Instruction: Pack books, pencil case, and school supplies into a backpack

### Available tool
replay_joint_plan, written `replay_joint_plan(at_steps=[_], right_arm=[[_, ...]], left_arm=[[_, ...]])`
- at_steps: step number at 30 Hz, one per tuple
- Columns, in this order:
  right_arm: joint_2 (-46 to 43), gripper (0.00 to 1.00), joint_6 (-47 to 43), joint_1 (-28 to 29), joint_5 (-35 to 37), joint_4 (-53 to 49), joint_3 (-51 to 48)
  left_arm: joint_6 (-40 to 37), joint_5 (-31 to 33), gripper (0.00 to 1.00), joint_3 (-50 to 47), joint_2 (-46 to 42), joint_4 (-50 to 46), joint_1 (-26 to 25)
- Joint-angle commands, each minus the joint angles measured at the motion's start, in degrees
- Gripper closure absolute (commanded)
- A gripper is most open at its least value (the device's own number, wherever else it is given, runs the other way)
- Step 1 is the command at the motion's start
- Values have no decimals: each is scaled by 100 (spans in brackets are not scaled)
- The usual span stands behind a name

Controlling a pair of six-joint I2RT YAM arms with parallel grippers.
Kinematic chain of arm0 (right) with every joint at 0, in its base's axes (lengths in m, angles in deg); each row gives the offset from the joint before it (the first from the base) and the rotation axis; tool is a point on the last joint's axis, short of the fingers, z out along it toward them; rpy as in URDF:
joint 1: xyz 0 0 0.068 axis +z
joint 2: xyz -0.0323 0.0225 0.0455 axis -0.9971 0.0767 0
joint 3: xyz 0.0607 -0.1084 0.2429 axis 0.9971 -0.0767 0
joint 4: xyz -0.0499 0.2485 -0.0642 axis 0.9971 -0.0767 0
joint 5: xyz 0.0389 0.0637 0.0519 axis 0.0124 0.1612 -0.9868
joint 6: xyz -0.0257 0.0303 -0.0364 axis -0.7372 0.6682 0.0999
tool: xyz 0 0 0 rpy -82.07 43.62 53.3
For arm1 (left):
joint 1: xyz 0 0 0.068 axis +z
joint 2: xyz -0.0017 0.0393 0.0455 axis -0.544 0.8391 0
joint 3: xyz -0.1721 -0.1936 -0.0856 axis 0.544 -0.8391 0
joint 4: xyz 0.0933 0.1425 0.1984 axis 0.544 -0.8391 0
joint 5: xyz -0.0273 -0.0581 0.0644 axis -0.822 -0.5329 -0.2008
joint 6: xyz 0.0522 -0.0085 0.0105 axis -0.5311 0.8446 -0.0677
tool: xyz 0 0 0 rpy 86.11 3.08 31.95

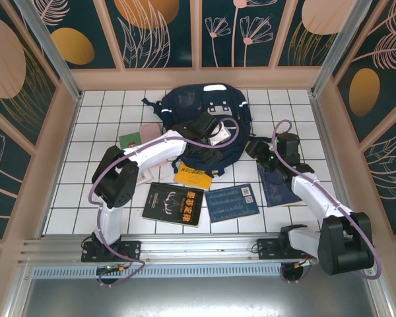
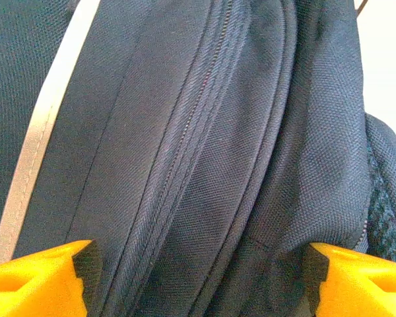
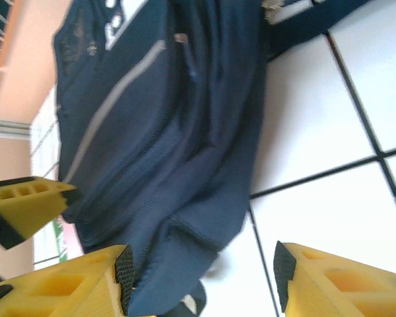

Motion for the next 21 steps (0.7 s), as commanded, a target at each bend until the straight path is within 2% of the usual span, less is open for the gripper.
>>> replay_joint_plan(at_steps=[1, 3, 5, 6, 9, 12, 14, 18, 21], right_arm=[[-100, 40, -207, -14, 169, -726, -47], [-220, 36, -264, -8, 105, -997, -246], [-381, 35, -271, 8, 30, -1163, -518], [-446, 30, -282, 18, -64, -1235, -646], [-514, 29, -218, 227, 77, -1538, -849], [-438, 28, -103, 573, 349, -1653, -987], [-279, 28, -55, 775, 627, -1771, -1002], [-162, 27, 39, 931, 888, -1804, -1146], [-241, 27, 119, 950, 682, -1654, -1287]], left_arm=[[969, -101, 19, -391, -769, 623, -4], [1747, -386, 21, -872, -1323, 978, 2], [2596, -1065, 23, -1149, -1620, 934, 10], [2978, -1545, 23, -1313, -1873, 929, 6], [3952, -2883, 23, -2654, -2464, 1931, -11], [4737, -3820, 25, -3949, -2855, 2997, -42], [4802, -3875, 24, -4413, -2904, 3067, -130], [5357, -4571, 22, -5131, -2759, 3906, -229], [5630, -4773, 21, -5189, -2434, 4088, -303]])
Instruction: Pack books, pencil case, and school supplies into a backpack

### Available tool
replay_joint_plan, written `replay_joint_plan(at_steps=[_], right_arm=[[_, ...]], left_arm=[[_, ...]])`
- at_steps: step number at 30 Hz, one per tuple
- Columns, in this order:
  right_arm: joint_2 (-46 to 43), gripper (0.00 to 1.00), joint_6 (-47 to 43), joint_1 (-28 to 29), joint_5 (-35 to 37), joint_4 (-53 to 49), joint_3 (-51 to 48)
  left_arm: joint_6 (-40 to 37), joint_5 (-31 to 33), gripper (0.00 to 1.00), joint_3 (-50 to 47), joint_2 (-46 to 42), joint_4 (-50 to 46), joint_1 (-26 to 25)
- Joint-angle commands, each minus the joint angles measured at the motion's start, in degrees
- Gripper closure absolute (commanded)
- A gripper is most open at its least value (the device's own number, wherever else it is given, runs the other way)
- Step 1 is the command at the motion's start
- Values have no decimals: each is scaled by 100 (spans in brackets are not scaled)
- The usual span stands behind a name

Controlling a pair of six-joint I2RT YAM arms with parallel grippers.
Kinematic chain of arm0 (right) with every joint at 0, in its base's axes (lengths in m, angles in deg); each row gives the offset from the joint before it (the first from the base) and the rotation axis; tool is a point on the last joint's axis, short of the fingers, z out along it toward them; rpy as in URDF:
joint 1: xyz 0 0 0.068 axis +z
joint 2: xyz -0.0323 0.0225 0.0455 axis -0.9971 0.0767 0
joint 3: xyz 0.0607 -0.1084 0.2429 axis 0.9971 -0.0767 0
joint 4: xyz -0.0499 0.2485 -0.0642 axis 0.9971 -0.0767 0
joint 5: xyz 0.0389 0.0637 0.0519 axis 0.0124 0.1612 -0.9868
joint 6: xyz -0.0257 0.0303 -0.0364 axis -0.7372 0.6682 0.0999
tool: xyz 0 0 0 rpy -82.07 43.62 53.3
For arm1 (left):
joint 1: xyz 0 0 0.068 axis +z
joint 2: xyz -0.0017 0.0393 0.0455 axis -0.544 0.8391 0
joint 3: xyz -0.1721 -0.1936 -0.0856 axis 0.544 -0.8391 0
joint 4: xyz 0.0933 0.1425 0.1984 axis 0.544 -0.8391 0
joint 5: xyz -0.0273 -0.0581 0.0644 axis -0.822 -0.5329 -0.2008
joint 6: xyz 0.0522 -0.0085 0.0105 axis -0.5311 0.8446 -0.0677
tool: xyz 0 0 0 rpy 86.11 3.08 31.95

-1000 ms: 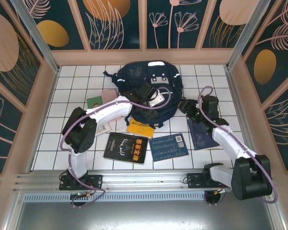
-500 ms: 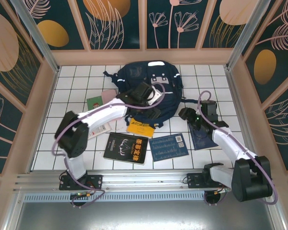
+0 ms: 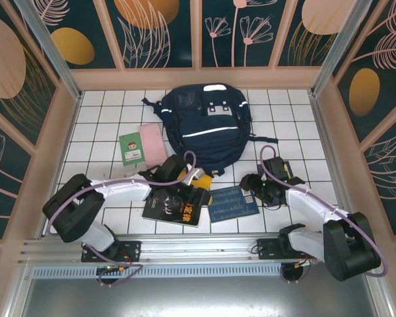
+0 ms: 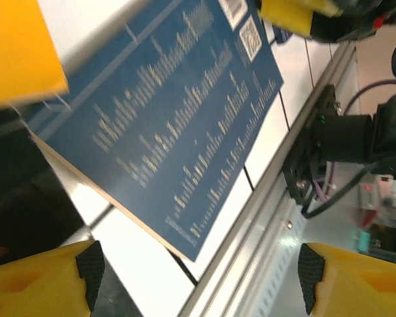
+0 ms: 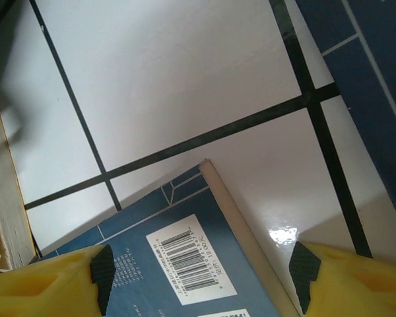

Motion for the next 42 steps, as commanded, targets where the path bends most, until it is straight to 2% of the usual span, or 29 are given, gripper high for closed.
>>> replay_joint_plan(at_steps=[1, 4, 12, 16, 23, 28, 32, 36, 42], right_arm=[[1, 26, 154, 63, -14, -135, -271], [119, 27, 18, 200, -579, 58, -315], [129, 29, 155, 289, -1872, 825, -643], [-160, 31, 349, 289, -2505, 1214, -698], [-742, 38, 570, 267, -2939, 1234, -582], [-1005, 46, 470, 263, -2879, 754, -338], [-1259, 56, 475, 257, -2799, 633, -298], [-1140, 67, 417, 246, -2613, 596, -344], [-994, 87, -122, 208, -1814, -152, -22]], left_arm=[[546, -604, 21, 32, 251, 731, -59], [474, -431, 21, 24, 491, 412, -59], [319, 775, 19, 420, 1271, -658, -64], [307, 984, 19, 508, 1498, -746, -86], [138, 1245, 18, 577, 1560, -1024, -120], [43, 1397, 18, 526, 1495, -1128, -119], [-2, 1471, 18, 509, 1469, -1167, -120], [-69, 1538, 18, 569, 1411, -1262, -120], [-264, 1917, 18, 836, 1068, -1781, -115]])
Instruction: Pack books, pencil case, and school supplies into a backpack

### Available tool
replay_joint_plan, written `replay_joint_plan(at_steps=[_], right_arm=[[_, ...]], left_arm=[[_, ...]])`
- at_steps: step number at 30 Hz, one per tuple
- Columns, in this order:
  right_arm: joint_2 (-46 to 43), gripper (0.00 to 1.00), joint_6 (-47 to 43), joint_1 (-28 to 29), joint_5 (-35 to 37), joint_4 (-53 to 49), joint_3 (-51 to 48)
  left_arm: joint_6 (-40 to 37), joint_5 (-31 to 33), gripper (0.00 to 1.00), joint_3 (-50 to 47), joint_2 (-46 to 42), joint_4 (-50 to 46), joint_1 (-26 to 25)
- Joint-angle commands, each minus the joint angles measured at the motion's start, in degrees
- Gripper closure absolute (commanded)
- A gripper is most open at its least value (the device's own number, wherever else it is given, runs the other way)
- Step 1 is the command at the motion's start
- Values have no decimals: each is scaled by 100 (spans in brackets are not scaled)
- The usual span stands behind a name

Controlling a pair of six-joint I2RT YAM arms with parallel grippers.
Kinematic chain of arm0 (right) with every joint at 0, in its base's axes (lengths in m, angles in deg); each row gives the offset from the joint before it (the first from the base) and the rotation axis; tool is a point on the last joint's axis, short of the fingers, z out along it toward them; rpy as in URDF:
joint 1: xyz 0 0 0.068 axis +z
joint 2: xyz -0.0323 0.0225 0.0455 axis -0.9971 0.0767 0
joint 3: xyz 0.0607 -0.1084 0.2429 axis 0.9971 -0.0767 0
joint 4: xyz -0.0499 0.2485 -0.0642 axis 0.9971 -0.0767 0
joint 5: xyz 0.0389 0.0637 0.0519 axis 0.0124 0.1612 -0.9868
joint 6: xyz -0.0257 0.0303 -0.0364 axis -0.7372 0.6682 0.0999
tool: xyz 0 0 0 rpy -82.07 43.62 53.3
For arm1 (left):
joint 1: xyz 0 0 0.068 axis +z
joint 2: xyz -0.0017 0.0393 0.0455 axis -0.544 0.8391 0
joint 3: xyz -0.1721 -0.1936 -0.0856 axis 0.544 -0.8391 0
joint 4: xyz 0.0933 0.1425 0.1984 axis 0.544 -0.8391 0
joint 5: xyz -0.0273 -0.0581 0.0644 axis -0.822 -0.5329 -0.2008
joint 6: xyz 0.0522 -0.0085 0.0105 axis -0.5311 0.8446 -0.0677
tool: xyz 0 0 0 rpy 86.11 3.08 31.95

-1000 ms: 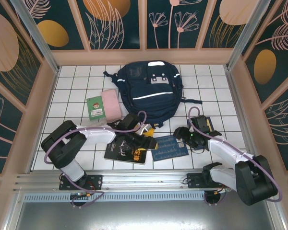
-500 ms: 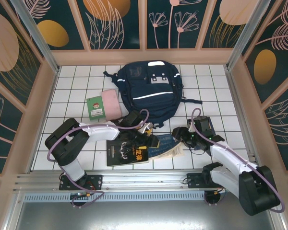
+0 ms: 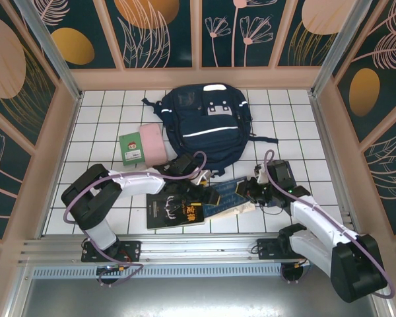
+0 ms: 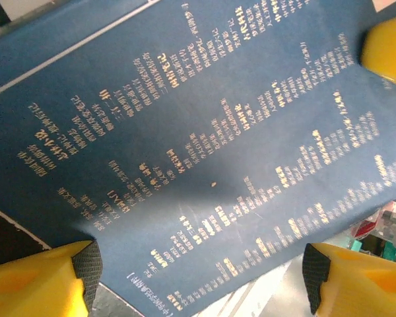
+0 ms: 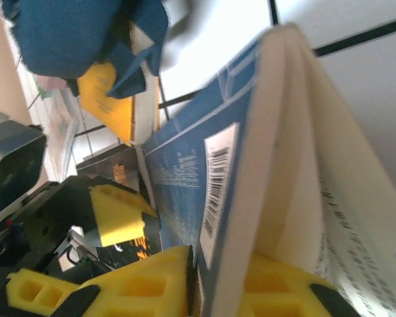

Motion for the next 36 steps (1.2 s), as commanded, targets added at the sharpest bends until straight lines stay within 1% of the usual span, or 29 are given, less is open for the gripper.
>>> replay_joint_plan(at_steps=[1, 2, 3, 6, 8, 10, 14, 18, 21, 22, 25, 26, 28, 31, 34, 36], right_arm=[[-30, 89, -413, 51, 288, -594, 407], [-85, 90, -464, 41, 403, -722, 509], [-131, 92, -492, 25, 486, -830, 607], [-206, 93, -523, -23, 395, -971, 850], [-200, 93, -582, -40, 297, -1097, 1071], [-213, 93, -656, -54, 245, -1269, 1332], [-219, 95, -841, -60, -25, -1565, 1928], [-221, 95, -893, -57, -493, -1629, 2423], [-232, 95, -830, -57, -922, -1580, 2734], [-232, 95, -808, -54, -1049, -1550, 2800], [-235, 95, -805, -51, -1347, -1490, 2976], [-224, 95, -792, -56, -1414, -1465, 3011], [-244, 95, -699, -55, -1643, -1344, 3010], [-260, 95, -576, -39, -1935, -1158, 2982], [-272, 95, -644, -3, -2026, -1191, 2985], [-282, 95, -711, 50, -2151, -1159, 2985]], left_arm=[[-596, 1597, 17, -64, 144, -915, 105], [-633, 1739, 17, 14, 110, -1047, 107], [-677, 1899, 17, 109, -123, -1201, 110], [-758, 2323, 16, 348, -462, -1567, 207], [-769, 2479, 15, 422, -705, -1679, 385], [-726, 2473, 15, 424, -942, -1669, 638], [-792, 2078, 15, 353, -1415, -1359, 1019], [-972, 1973, 14, 462, -1692, -1076, 1060], [-1066, 1842, 13, 529, -1727, -907, 1183], [-1080, 1668, 14, 515, -1710, -815, 1234], [-1090, 867, 15, 407, -1673, -310, 1344], [-1151, 703, 14, 398, -1674, -174, 1352], [-1397, 621, 13, 429, -1680, -134, 1354], [-1618, 780, 13, 506, -1784, -204, 1436], [-1798, 584, 12, 500, -2048, -144, 1565], [-2165, 350, 12, 542, -2201, -217, 1568]])
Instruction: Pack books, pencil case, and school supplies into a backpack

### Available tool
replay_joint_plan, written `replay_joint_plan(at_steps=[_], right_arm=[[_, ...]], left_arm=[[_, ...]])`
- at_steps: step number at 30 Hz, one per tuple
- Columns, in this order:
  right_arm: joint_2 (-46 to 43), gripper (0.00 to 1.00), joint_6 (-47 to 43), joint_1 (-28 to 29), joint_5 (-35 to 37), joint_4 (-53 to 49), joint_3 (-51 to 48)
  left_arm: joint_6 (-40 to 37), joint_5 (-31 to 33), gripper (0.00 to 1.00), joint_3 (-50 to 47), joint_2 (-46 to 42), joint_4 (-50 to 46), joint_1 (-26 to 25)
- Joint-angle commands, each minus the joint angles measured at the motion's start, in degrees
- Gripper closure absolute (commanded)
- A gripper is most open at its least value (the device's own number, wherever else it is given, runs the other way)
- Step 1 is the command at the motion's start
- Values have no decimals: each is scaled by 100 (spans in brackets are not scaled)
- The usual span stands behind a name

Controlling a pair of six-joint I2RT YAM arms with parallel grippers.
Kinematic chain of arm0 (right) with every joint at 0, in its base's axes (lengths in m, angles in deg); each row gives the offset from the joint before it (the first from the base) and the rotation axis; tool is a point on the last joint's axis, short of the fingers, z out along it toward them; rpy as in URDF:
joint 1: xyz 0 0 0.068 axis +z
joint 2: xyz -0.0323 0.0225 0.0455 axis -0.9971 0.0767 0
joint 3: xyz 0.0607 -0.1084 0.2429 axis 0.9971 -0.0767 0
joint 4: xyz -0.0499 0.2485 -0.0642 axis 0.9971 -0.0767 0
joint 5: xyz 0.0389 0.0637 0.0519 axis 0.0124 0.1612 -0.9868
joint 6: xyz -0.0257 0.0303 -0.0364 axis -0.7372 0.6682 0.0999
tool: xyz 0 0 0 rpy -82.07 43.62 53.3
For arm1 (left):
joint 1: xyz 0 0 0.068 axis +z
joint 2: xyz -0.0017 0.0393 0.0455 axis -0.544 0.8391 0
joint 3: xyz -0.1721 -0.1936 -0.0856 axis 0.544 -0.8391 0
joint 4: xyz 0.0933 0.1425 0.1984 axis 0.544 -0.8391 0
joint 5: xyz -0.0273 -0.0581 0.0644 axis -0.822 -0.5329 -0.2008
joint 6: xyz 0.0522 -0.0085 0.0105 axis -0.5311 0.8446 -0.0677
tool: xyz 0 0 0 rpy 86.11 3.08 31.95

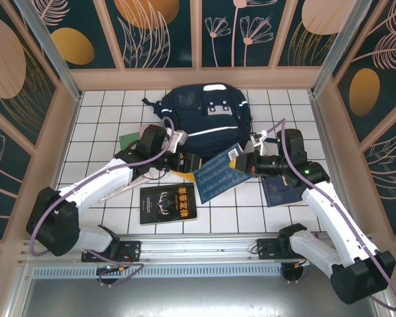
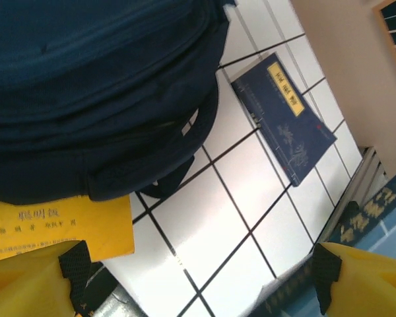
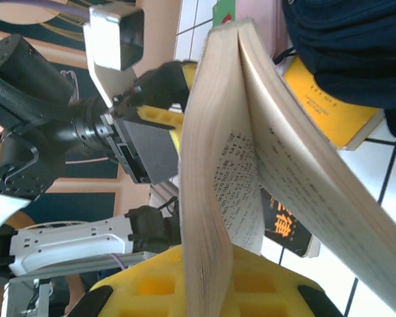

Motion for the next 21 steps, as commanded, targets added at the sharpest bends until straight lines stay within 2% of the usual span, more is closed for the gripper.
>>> replay_joint_plan(at_steps=[1, 3, 8, 9, 10, 16, 18, 21], right_arm=[[-185, 95, -70, 105, -675, 318, 163], [-242, 95, -272, 180, -791, 328, 176], [-459, 94, -330, 195, -1039, 704, 183], [-447, 94, -358, 194, -1044, 727, 228], [-419, 94, -372, 190, -1025, 748, 268], [-170, 96, -440, 173, -808, 994, 319], [-106, 96, -419, 144, -787, 1088, 310], [-37, 98, -428, 28, -718, 1145, 316]], left_arm=[[-713, -491, 12, 171, -366, 147, 54], [-806, -885, 12, 128, -433, 274, 51], [-463, -2437, 11, -54, -222, 915, 51], [-416, -2641, 9, -56, -109, 957, 51], [-357, -2797, 2, -39, -1, 993, 51], [144, -2961, 2, -38, 176, 1634, 54], [248, -2990, 6, -32, 224, 1751, 55], [394, -3133, 16, -76, 281, 1944, 53]])
